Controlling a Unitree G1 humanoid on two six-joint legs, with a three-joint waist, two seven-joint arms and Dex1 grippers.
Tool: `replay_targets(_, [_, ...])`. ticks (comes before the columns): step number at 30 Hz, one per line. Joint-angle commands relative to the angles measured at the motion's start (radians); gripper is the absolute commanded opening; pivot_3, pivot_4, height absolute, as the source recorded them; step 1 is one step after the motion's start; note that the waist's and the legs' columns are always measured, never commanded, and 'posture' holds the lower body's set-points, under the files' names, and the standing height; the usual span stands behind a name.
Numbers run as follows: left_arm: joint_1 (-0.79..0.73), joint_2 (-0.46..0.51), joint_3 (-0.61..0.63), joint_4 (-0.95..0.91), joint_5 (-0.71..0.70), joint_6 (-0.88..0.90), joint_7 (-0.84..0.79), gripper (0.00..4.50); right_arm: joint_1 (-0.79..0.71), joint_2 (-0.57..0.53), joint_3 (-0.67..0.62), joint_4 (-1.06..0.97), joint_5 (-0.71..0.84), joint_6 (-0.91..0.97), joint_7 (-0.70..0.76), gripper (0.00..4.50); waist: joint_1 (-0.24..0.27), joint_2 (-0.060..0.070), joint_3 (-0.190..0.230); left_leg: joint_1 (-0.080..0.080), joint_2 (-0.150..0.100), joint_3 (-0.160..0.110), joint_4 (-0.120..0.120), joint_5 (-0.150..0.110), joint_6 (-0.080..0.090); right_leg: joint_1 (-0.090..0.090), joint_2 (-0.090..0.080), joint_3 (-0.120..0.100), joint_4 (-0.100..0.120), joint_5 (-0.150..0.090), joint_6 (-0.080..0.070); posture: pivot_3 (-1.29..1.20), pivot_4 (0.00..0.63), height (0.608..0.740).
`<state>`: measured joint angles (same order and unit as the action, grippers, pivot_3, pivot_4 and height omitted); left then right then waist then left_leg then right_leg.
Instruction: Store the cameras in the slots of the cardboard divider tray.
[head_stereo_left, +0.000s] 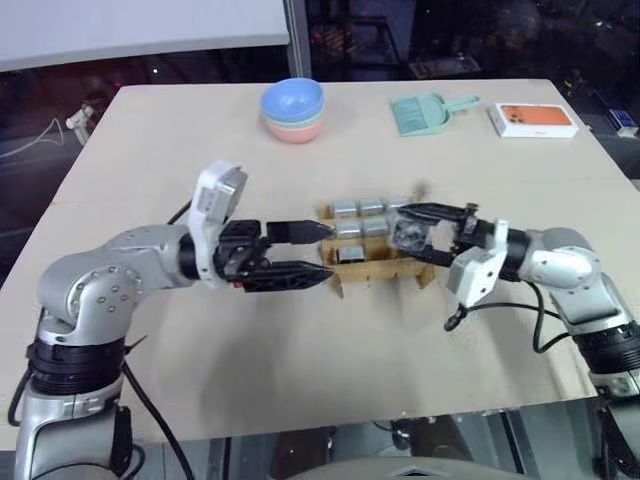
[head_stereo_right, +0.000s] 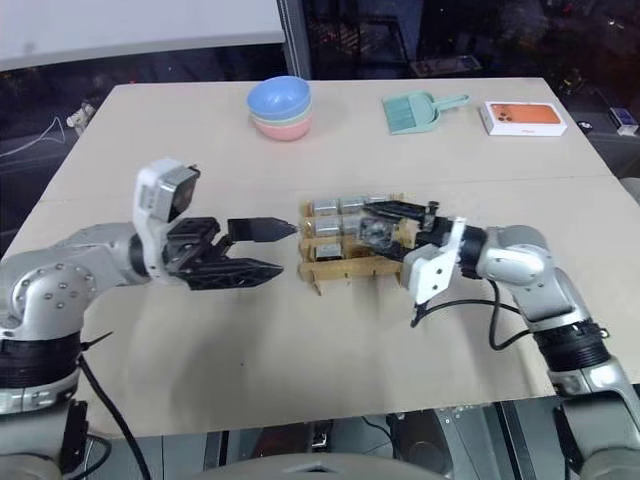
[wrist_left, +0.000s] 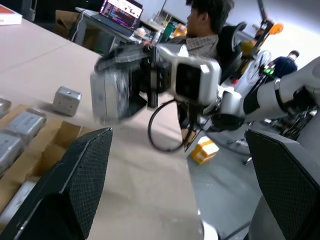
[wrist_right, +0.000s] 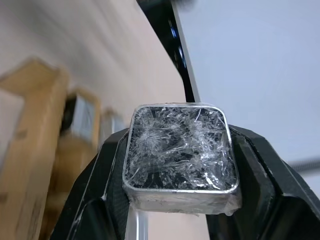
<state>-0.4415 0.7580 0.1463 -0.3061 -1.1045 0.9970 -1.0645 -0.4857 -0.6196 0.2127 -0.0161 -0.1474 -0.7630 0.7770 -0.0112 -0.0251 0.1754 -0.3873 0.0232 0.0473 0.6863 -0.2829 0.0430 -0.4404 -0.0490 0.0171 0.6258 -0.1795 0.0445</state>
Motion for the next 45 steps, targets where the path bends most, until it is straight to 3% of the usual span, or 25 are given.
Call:
replay_targets(1, [-0.021, -0.027, -0.012, -0.005, -0.034, 0.038, 0.055, 4.4, -0.025, 0.019, 0.016, -0.02, -0.029, -0.062, -0.035, 2.06, 0.0, 0.0, 0.0, 0.0, 0.0, 0.0, 0.0, 0.0, 0.0, 0.0, 0.0, 0.0, 0.0, 0.0, 0.0, 0.0, 0.15, 0.74])
replay_targets(15, [-0.057, -0.063, -0.06, 0.024, 0.006, 0.053, 0.062, 4.4, -0.066, 0.099, 0.086, -0.102, -0.049, -0.057, -0.069, 2.06, -0.002, 0.0, 0.0, 0.003, 0.0, -0.001, 0.0, 0.0, 0.0, 0.001, 0.0, 0.0, 0.003, -0.002, -0.004, 0.0, 0.15, 0.74])
replay_targets(25, [-0.074, -0.063, -0.072, 0.031, 0.024, 0.047, 0.045, 4.4, -0.042, 0.1, 0.11, -0.124, -0.033, -0.035, -0.066, 2.06, -0.002, 0.0, 0.0, 0.003, 0.0, -0.001, 0.0, 0.0, 0.0, 0.001, 0.0, 0.0, 0.003, -0.002, -0.004, 0.0, 0.15, 0.74])
replay_targets(28, [-0.079, -0.067, -0.076, 0.036, 0.031, 0.044, 0.042, 3.58, -0.038, 0.094, 0.112, -0.12, -0.031, -0.036, -0.065, 2.06, -0.002, 0.0, 0.0, 0.003, 0.0, 0.0, 0.0, 0.0, 0.0, 0.001, 0.0, 0.0, 0.003, -0.002, -0.004, 0.0, 0.15, 0.74])
replay_targets(34, [-0.08, -0.073, -0.083, 0.031, 0.036, 0.04, 0.027, 0.91, -0.026, 0.098, 0.123, -0.132, -0.03, -0.015, -0.065, 2.06, -0.002, 0.0, 0.0, 0.003, 0.0, -0.001, 0.0, 0.0, 0.0, 0.001, 0.0, 0.0, 0.003, -0.002, -0.004, 0.0, 0.15, 0.74])
replay_targets(40, [-0.065, -0.06, -0.094, 0.023, 0.045, 0.04, -0.007, 0.88, -0.019, 0.095, 0.125, -0.155, -0.001, 0.056, -0.051, 2.06, -0.002, 0.0, 0.0, 0.003, 0.0, 0.0, 0.0, 0.0, 0.0, 0.001, 0.0, 0.0, 0.003, -0.002, -0.004, 0.0, 0.15, 0.74])
replay_targets(45, [-0.073, -0.059, -0.098, 0.042, 0.071, 0.025, -0.016, 0.88, 0.0, 0.089, 0.113, -0.191, 0.039, 0.136, -0.041, 4.45, -0.002, 0.0, 0.0, 0.002, 0.0, 0.0, 0.0, 0.0, 0.0, 0.001, 0.0, 0.0, 0.002, -0.002, -0.004, 0.0, 0.15, 0.74])
